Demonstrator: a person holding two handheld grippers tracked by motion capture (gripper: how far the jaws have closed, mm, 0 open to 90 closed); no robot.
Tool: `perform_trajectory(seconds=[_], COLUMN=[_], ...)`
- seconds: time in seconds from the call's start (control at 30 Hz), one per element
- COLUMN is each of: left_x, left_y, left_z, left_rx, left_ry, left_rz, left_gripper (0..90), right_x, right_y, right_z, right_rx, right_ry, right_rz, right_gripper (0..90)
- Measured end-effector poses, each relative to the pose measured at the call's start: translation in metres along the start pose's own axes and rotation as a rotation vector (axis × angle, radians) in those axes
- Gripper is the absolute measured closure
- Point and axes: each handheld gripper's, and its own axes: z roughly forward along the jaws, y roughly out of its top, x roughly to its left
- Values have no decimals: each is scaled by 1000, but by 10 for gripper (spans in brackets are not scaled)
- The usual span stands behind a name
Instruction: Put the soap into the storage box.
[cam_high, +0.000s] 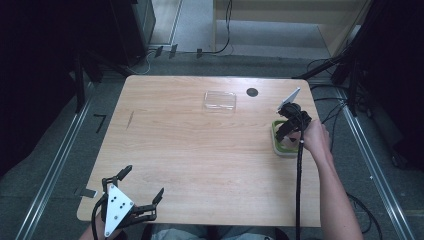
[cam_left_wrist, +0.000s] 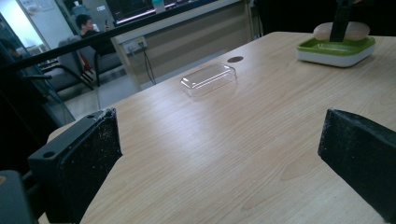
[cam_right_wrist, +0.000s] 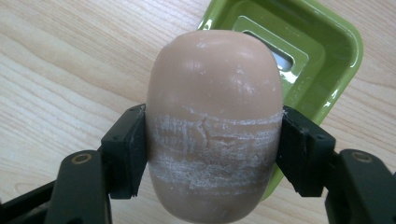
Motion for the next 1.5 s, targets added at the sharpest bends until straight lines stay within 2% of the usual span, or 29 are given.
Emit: perform_trajectory(seconds=[0.67, 1.5], left_x=[0, 0], left_y=[0, 0], left_z=[0, 0], left_rx=[0, -1], left_ry=[0, -3], left_rz=[0, 0], left_gripper=[0, 0], right_x=[-8, -15], right_y=[0, 1], right_z=[7, 23], right_rx=[-35, -50], right_ry=[-2, -8], right_rz=[62, 131], right_gripper=[337, 336])
